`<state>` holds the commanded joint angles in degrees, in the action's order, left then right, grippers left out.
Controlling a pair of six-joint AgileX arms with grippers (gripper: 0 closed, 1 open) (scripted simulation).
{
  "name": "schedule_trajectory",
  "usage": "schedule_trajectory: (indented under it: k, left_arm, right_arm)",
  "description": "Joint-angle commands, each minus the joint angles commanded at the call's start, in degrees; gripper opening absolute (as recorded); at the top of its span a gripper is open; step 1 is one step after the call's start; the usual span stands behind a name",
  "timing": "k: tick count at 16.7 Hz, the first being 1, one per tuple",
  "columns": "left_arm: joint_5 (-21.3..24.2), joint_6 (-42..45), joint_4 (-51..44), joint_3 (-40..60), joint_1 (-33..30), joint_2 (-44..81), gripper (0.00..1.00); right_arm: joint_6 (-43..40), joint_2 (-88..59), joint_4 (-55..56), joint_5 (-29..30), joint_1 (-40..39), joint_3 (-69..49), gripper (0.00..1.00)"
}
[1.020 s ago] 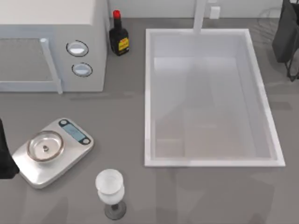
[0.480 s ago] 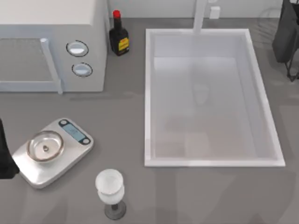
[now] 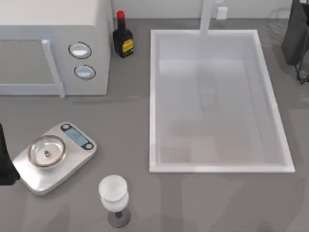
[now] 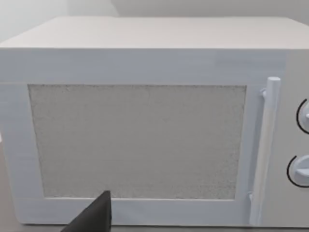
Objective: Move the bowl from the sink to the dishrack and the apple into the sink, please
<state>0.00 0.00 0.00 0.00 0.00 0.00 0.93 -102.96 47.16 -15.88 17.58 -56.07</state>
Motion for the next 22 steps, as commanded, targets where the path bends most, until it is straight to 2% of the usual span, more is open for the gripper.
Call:
schedule_trajectory:
  k: [6,17,22]
  left_arm:
    - [0.0,0.0,0.0,0.0,0.0,0.0,1.0]
    - [0.0,0.0,0.0,0.0,0.0,0.0,1.0]
    - [0.0,0.0,0.0,0.0,0.0,0.0,1.0]
  right_arm:
    - [0.0,0.0,0.0,0.0,0.0,0.0,0.98]
    - [0.1,0.6,-0.4,0.1,0.0,0.3,1.0]
    - [1.2,12.3,-7.1,2.4,-0.9,6.6,1.0]
